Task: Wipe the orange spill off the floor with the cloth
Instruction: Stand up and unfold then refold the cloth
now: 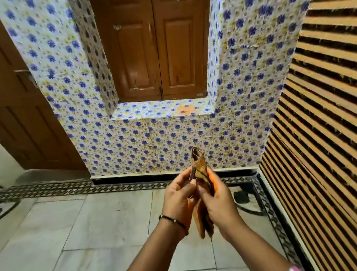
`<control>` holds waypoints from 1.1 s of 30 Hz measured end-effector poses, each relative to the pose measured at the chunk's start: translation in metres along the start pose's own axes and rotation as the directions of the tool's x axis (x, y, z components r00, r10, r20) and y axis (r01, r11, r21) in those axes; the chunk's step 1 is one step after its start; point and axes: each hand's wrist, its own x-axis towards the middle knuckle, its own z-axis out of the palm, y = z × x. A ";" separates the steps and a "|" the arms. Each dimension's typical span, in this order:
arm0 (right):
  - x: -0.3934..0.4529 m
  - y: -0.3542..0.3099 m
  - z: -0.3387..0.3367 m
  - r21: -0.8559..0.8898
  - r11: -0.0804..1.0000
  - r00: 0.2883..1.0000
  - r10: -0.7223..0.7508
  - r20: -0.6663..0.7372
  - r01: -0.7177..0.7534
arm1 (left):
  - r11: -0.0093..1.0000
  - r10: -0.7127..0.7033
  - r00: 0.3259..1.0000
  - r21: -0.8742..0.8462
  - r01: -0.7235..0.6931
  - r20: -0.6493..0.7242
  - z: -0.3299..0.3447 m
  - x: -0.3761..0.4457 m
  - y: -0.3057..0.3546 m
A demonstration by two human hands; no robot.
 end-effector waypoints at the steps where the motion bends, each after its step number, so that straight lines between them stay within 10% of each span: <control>1: 0.002 -0.005 -0.001 0.012 1.000 1.000 0.003 -0.018 -0.002 | 1.000 0.012 1.000 -0.003 -0.011 0.005 0.004 -0.001 0.004; 10: -0.001 -0.042 -0.022 0.205 0.979 0.999 -0.005 -0.043 0.014 | 0.980 0.167 0.984 0.098 -0.173 0.066 0.035 -0.013 0.023; 18: -0.006 -0.047 -0.026 0.600 0.767 0.967 0.104 0.233 -0.227 | 0.866 0.327 0.936 0.355 -0.352 0.129 0.047 -0.022 0.019; 33: 0.016 -0.068 -0.061 0.385 0.917 0.993 -0.071 -0.090 0.100 | 0.727 0.600 0.798 0.459 -0.511 -0.061 0.047 -0.013 0.047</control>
